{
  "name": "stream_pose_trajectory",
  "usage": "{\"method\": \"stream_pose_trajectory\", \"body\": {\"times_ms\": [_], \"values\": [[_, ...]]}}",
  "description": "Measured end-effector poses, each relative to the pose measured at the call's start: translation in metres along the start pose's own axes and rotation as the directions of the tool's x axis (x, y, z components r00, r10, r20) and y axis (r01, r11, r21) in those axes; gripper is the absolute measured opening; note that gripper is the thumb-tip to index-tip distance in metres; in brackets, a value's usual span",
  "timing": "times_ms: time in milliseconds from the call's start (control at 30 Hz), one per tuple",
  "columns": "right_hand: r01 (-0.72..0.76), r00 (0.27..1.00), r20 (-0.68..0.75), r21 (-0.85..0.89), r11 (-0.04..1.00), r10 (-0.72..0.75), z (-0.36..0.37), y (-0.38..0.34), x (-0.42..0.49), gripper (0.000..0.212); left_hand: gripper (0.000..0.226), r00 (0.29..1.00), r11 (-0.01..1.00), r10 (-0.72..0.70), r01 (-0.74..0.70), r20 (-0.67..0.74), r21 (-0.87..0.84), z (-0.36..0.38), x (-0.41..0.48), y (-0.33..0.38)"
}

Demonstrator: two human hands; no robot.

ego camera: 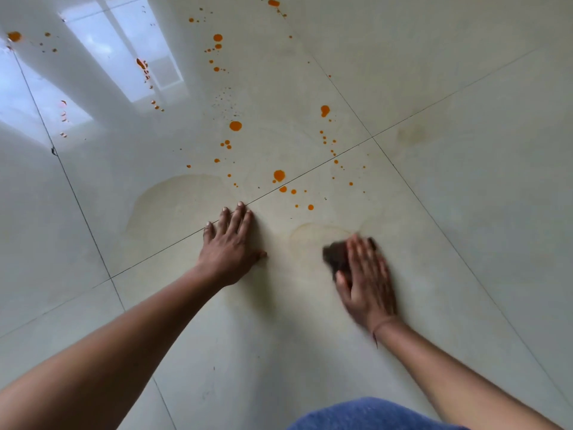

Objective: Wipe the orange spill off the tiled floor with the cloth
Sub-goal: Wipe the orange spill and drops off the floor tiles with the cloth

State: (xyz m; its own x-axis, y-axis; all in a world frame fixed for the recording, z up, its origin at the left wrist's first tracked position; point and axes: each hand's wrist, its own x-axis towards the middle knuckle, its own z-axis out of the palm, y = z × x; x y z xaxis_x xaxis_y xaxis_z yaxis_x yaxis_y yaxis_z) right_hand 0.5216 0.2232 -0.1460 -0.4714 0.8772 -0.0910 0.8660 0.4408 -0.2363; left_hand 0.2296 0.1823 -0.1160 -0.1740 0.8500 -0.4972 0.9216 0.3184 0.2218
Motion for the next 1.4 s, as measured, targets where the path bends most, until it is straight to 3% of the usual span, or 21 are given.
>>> {"method": "stream_pose_trajectory", "body": {"times_ms": [67, 100, 167, 233, 300, 400, 467, 500, 567, 633, 700, 833, 933, 1033, 1133, 1200, 1300, 1333, 1400], "values": [[-0.217, 0.973, -0.078, 0.03, 0.976, 0.219, 0.001, -0.02, 0.04, 0.067, 0.092, 1.0, 1.0, 0.001, -0.001, 0.005, 0.006, 0.0, 0.001, 0.0], [-0.216, 0.97, -0.104, 0.062, 0.974, 0.221, 0.005, -0.039, 0.054, 0.067, 0.093, 1.0, 1.0, 0.004, -0.004, -0.001, 0.008, 0.0, 0.002, -0.001], [-0.024, 0.998, -0.065, 0.055, 0.998, 0.028, 0.015, -0.067, 0.048, 0.068, 0.094, 1.0, 1.0, 0.016, -0.016, 0.002, 0.0, -0.002, 0.0, -0.003], [0.198, 0.98, 0.024, 0.014, 0.98, -0.198, 0.017, -0.061, 0.014, 0.07, 0.094, 0.999, 0.999, 0.032, -0.032, 0.0, -0.006, -0.006, -0.001, -0.006], [0.27, 0.962, 0.043, 0.013, 0.963, -0.27, 0.01, -0.025, -0.004, 0.071, 0.095, 0.999, 0.999, 0.044, -0.044, 0.026, -0.005, -0.012, -0.002, -0.005], [0.0, 0.999, -0.039, 0.017, 1.0, 0.001, 0.002, -0.007, 0.036, 0.069, 0.097, 0.999, 0.999, 0.035, -0.035, 0.036, 0.002, -0.014, -0.002, -0.002], [-0.156, 0.983, -0.093, 0.055, 0.986, 0.161, 0.006, -0.033, 0.077, 0.069, 0.097, 0.999, 0.999, 0.034, -0.034, 0.03, 0.005, -0.013, -0.001, -0.003], [-0.127, 0.985, -0.105, 0.067, 0.99, 0.133, 0.01, -0.051, 0.086, 0.069, 0.098, 0.999, 0.999, 0.037, -0.037, 0.028, 0.011, -0.013, -0.001, -0.004], [0.058, 0.997, -0.047, 0.047, 0.997, -0.056, 0.016, -0.07, 0.069, 0.069, 0.101, 0.998, 0.999, 0.046, -0.047, 0.04, 0.023, -0.014, -0.002, -0.006], [0.237, 0.971, 0.031, 0.012, 0.971, -0.237, 0.015, -0.057, 0.033, 0.07, 0.107, 0.997, 0.999, 0.045, -0.046, 0.056, 0.026, -0.015, -0.002, -0.007], [0.294, 0.953, 0.063, 0.024, 0.955, -0.295, 0.007, -0.024, 0.015, 0.072, 0.111, 0.996, 0.999, 0.035, -0.038, 0.084, 0.036, -0.019, -0.002, -0.005], [0.053, 0.998, 0.02, 0.029, 0.998, -0.054, -0.004, -0.008, 0.056, 0.071, 0.114, 0.991, 0.997, 0.011, -0.021, 0.133, 0.07, -0.027, 0.0, -0.001], [-0.082, 0.995, -0.059, 0.083, 0.993, 0.087, 0.003, -0.062, 0.106, 0.07, 0.114, 0.995, 0.996, -0.006, -0.002, 0.099, 0.087, -0.03, 0.002, -0.003], [0.158, 0.987, 0.013, 0.053, 0.986, -0.159, 0.017, -0.092, 0.089, 0.07, 0.119, 0.997, 0.997, -0.065, 0.063, 0.035, 0.051, -0.038, 0.008, -0.011], [0.355, 0.93, 0.093, 0.038, 0.934, -0.357, 0.011, -0.054, 0.046, 0.071, 0.131, 0.991, 0.991, -0.13, 0.131, 0.039, 0.001, -0.048, 0.016, -0.028], [0.262, 0.964, 0.036, 0.033, 0.964, -0.263, 0.007, -0.03, 0.063, 0.071, 0.142, 0.988, 0.99, -0.142, 0.143, 0.062, -0.018, -0.051, 0.023, -0.034], [-0.031, 0.997, -0.074, 0.051, 0.998, 0.034, 0.008, -0.068, 0.14, 0.07, 0.155, 0.982, 0.987, -0.162, 0.163, 0.095, -0.005, -0.057, 0.036, -0.035], [-0.055, 0.994, -0.092, 0.072, 0.996, 0.061, 0.011, -0.095, 0.155, 0.07, 0.156, 0.98, 0.985, -0.174, 0.175, 0.099, -0.003, -0.058, 0.039, -0.035], [0.098, 0.993, -0.077, 0.069, 0.993, -0.093, 0.023, -0.129, 0.149, 0.07, 0.156, 0.975, 0.978, -0.204, 0.207, 0.093, -0.021, -0.06, 0.04, -0.036]]}}
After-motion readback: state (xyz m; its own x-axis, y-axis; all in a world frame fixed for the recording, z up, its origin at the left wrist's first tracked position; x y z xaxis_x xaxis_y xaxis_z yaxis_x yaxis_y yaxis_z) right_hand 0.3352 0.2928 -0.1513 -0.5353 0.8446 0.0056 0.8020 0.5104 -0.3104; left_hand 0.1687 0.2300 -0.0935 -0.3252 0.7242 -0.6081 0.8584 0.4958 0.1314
